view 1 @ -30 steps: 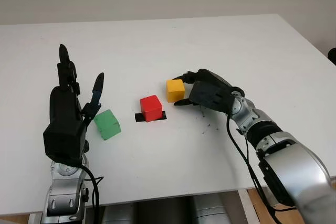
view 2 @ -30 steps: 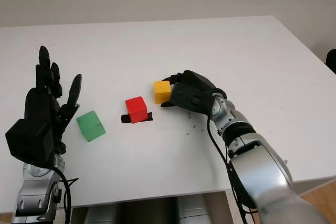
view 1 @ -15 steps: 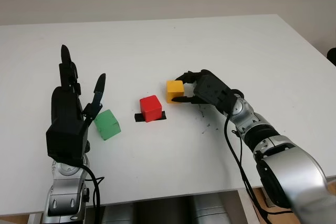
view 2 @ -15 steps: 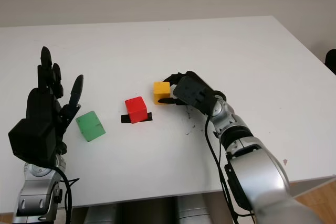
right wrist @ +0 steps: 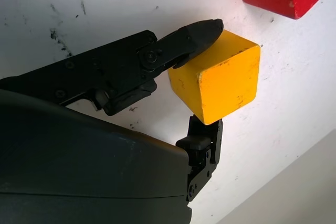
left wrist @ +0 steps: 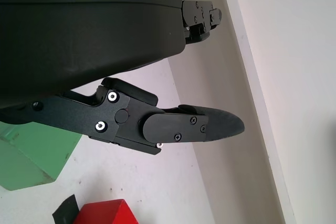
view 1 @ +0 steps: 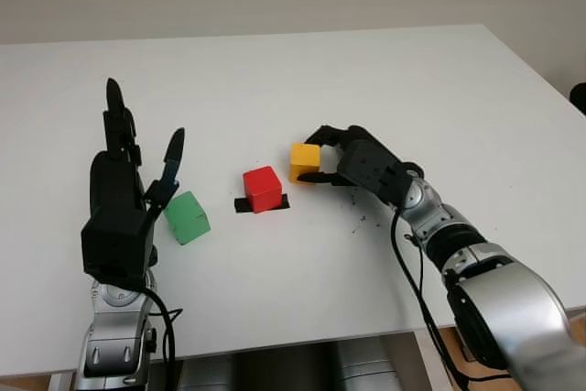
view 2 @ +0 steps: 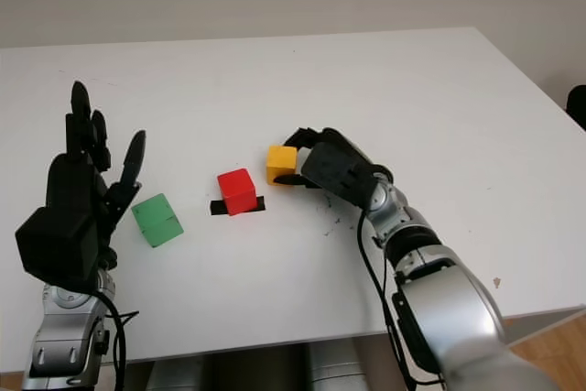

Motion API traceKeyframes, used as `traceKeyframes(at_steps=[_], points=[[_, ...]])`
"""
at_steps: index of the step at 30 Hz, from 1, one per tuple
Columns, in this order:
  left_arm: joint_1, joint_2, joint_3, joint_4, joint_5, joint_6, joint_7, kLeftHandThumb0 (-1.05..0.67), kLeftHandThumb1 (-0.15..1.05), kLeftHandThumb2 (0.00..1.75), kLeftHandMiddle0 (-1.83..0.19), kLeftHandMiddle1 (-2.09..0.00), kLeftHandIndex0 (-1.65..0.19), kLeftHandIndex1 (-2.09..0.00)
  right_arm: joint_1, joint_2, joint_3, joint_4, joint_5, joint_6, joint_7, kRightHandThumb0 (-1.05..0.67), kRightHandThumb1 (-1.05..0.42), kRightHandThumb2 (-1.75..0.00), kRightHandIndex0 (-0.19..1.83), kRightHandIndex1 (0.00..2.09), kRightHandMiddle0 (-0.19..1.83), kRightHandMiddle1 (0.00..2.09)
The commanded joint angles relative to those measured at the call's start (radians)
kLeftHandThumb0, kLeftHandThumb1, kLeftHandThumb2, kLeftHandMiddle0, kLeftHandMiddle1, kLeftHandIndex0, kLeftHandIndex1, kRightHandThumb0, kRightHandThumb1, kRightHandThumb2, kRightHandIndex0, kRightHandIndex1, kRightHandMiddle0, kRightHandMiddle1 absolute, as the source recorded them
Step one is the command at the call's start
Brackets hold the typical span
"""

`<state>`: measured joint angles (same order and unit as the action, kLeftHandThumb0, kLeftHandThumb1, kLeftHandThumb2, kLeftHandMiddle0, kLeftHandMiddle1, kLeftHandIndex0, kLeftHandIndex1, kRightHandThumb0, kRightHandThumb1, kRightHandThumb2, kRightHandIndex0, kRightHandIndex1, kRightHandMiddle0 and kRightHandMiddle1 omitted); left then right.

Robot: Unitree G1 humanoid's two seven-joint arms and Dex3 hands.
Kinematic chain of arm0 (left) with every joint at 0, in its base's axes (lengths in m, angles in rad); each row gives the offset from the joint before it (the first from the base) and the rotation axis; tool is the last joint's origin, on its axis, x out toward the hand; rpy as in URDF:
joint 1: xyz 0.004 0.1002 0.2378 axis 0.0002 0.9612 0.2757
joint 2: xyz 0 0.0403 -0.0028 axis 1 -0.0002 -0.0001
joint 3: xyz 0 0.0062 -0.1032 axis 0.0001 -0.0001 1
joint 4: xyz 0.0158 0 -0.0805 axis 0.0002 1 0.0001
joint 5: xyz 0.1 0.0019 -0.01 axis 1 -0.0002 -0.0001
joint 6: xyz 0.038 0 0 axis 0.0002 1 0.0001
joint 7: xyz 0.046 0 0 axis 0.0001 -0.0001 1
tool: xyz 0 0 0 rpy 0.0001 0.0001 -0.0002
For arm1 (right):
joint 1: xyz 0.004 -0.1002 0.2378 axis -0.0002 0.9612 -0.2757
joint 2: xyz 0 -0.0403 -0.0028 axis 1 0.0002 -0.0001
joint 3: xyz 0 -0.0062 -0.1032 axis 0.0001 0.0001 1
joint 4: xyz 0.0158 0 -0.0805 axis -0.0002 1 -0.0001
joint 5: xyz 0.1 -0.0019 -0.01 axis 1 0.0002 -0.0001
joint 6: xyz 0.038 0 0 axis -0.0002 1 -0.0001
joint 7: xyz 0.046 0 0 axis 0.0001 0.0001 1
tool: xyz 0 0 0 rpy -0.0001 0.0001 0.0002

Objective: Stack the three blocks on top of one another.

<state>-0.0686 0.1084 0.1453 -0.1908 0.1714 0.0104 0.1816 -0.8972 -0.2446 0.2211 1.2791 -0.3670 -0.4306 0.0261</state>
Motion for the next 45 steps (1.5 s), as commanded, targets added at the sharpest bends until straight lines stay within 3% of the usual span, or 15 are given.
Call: traceKeyframes(at_steps=[1, 15, 21, 29, 32, 45], points=[[0.009, -0.002, 0.001, 0.003, 0.000, -0.012, 0.001, -0.60, 1.05, 0.35, 0.04, -0.05, 0.10, -0.05, 0.010, 0.009, -0.011, -0.002, 0.010, -0.027, -0.011, -0.47, -0.97, -0.06, 0.30, 0.06, 0.37, 1.49], [0.012, 0.006, 0.001, -0.007, 0.003, -0.003, -0.006, -0.59, 1.05, 0.36, 0.04, -0.05, 0.10, -0.05, -0.003, 0.004, -0.090, -0.069, 0.089, -0.166, -0.073, -0.43, -0.96, -0.05, 0.33, 0.06, 0.37, 1.42], [0.009, 0.011, 0.003, -0.007, -0.001, -0.005, -0.016, -0.60, 1.05, 0.35, 0.04, -0.05, 0.10, -0.05, -0.013, 0.009, -0.117, -0.102, 0.128, -0.178, -0.049, -0.45, -0.96, -0.06, 0.35, 0.07, 0.37, 1.50], [0.013, 0.017, 0.007, -0.013, 0.009, 0.001, -0.017, -0.61, 1.05, 0.36, 0.03, -0.06, 0.10, -0.06, -0.026, 0.002, -0.134, -0.182, 0.213, -0.091, 0.223, -0.50, -0.96, -0.06, 0.26, 0.03, 0.35, 1.57], [0.013, 0.018, 0.006, -0.012, 0.008, -0.001, -0.018, -0.60, 1.05, 0.36, 0.03, -0.06, 0.10, -0.05, -0.025, 0.000, -0.117, -0.225, 0.209, -0.042, 0.307, -0.49, -0.94, -0.05, 0.27, 0.05, 0.40, 1.50], [0.017, 0.012, 0.000, -0.023, 0.007, 0.010, -0.020, -0.63, 1.05, 0.39, 0.04, -0.05, 0.11, -0.05, 0.041, 0.044, -0.098, -0.440, 0.273, 0.173, 0.514, -0.53, -0.91, -0.05, 0.35, 0.07, 0.49, 1.53]])
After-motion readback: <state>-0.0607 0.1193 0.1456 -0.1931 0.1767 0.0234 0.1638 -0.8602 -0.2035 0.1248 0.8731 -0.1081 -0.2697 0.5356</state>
